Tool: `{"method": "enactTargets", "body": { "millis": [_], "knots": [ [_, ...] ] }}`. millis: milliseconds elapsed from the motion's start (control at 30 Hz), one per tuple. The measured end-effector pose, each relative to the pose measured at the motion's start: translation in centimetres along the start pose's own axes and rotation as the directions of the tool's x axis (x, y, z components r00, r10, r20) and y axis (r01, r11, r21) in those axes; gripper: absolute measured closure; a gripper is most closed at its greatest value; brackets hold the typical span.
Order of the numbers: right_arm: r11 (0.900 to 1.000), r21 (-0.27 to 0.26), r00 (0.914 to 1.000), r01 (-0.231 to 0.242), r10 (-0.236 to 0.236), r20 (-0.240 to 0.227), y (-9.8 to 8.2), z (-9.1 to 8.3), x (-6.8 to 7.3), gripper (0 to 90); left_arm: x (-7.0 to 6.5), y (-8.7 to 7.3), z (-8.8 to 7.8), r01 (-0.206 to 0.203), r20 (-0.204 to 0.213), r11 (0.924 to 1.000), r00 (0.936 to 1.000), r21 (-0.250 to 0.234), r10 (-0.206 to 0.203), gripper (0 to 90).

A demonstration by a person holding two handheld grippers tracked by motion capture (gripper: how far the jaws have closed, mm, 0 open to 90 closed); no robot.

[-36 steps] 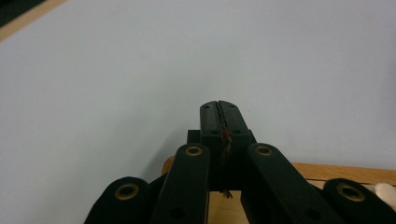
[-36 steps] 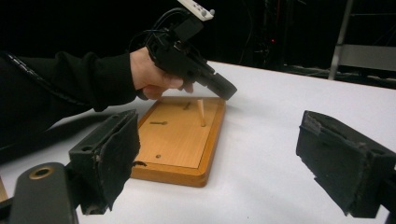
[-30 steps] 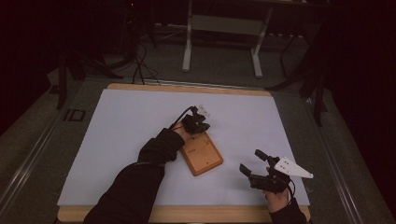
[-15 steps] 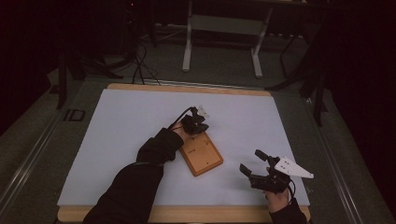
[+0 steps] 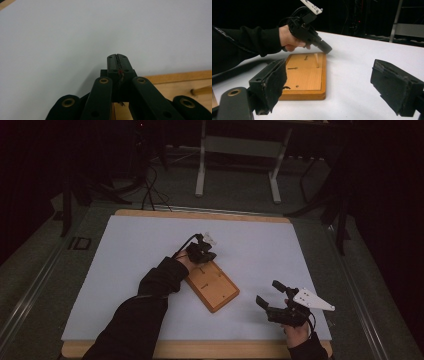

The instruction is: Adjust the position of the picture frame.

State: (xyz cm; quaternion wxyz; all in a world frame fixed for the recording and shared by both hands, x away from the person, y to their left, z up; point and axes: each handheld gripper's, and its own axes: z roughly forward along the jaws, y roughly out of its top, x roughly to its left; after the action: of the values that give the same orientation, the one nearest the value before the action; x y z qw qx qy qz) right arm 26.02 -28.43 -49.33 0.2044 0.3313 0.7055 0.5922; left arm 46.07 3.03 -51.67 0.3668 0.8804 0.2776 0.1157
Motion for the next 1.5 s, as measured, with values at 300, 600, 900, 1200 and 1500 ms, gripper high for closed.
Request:
{"method": "enactTargets", "body": {
  "millis": [300,600,900,1200,1500],
  "knots": [
    [1.0,0.001,1.0,-0.001,0.001,0.003,0.0,-0.1,-0.1,13.3,-0.1,0.2,1.0,-0.016,0.002,0.9991,0.9999,0.04,0.016,90.0],
    [1.0,-0.002,1.0,-0.001,0.001,0.004,0.0,-0.1,0.0,13.3,0.0,-0.7,-0.1,-0.027,0.004,0.9979,0.9996,0.059,0.027,90.0],
    [1.0,0.002,1.0,0.004,-0.004,0.003,0.0,0.1,0.1,13.3,-0.5,-2.5,-1.9,-0.027,0.019,0.9974,0.9995,0.066,0.026,90.0],
    [1.0,0.006,1.0,0.007,-0.007,0.0,0.0,0.2,0.2,13.3,-1.2,-4.0,-3.4,-0.011,0.024,0.9984,0.9997,0.056,0.009,90.0],
    [1.0,0.007,0.9999,0.011,-0.011,-0.001,0.0,0.4,0.2,13.3,-2.1,-5.5,-4.6,0.007,0.049,0.9986,0.9988,0.052,-0.009,90.0]
  ]
}}
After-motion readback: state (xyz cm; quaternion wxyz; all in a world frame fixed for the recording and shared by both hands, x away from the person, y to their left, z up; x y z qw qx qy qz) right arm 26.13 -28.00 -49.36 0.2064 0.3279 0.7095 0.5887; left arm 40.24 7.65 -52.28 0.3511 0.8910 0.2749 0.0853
